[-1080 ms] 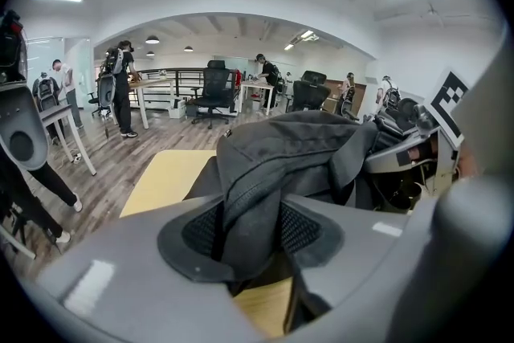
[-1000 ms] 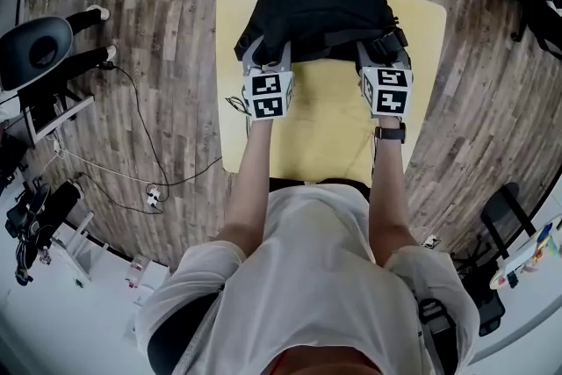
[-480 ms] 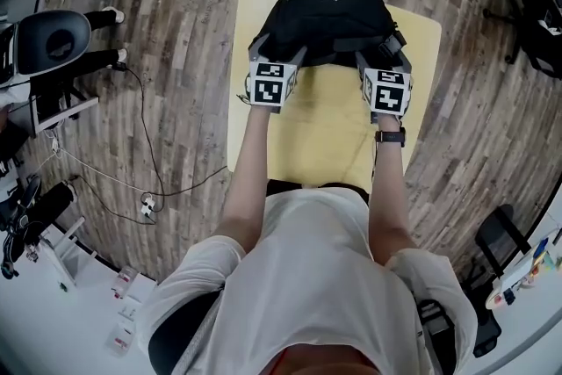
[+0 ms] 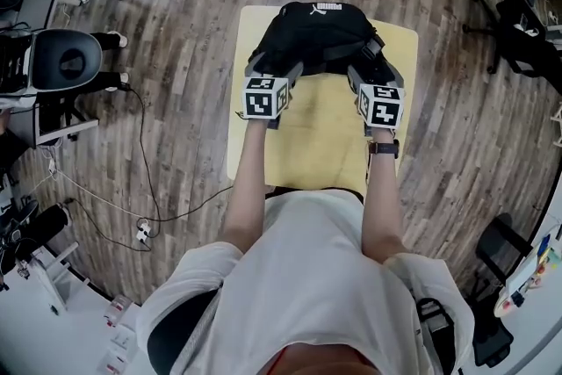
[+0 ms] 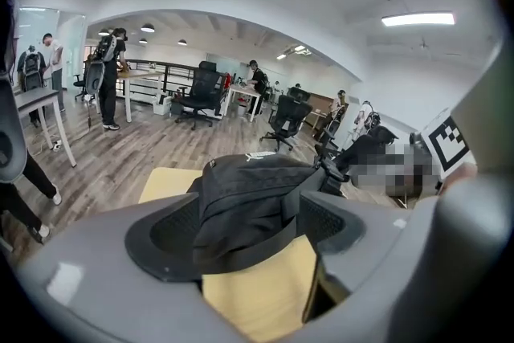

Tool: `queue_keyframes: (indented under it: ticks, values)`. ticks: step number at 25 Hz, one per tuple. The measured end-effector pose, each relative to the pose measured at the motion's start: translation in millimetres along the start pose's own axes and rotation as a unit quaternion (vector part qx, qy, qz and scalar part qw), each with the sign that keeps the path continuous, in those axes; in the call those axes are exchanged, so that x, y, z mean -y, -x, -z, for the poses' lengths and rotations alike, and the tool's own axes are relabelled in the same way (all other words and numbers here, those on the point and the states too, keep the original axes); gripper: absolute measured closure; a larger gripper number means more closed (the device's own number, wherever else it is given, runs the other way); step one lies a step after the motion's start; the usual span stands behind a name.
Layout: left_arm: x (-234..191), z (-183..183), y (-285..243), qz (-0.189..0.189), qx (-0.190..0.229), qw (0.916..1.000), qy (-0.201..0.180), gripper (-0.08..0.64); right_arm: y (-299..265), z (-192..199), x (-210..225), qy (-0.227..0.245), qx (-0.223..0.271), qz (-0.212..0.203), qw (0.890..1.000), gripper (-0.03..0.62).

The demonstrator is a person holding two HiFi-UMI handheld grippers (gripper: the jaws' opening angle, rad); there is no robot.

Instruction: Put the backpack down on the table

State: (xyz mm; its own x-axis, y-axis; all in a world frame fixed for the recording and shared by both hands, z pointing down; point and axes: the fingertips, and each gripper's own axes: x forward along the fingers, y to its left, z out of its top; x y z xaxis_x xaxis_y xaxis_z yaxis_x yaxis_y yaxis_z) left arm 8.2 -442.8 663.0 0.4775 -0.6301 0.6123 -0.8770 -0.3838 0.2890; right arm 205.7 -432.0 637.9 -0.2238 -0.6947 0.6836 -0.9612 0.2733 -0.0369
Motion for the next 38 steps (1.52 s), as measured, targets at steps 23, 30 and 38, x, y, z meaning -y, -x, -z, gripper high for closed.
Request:
queue_keyframes:
  ticks: [23,30,38]
  values:
    - [62,-78,116,-0.010,0.143,0.9871,-0.070,0.272,117,-76,-55,-0.008,0.157,-0.009,0.988,0.352]
    - [76,-104,146,-0.007,0.186,0.9788,-0.086,0.326,148,-98,-68,0.007,0.185,-0.003,0.983,0.399]
    - [94,-133,186,-0.015,0.241,0.9653,-0.100,0.424,186,-117,-71,0.011,0.225,0.008,0.974,0.483]
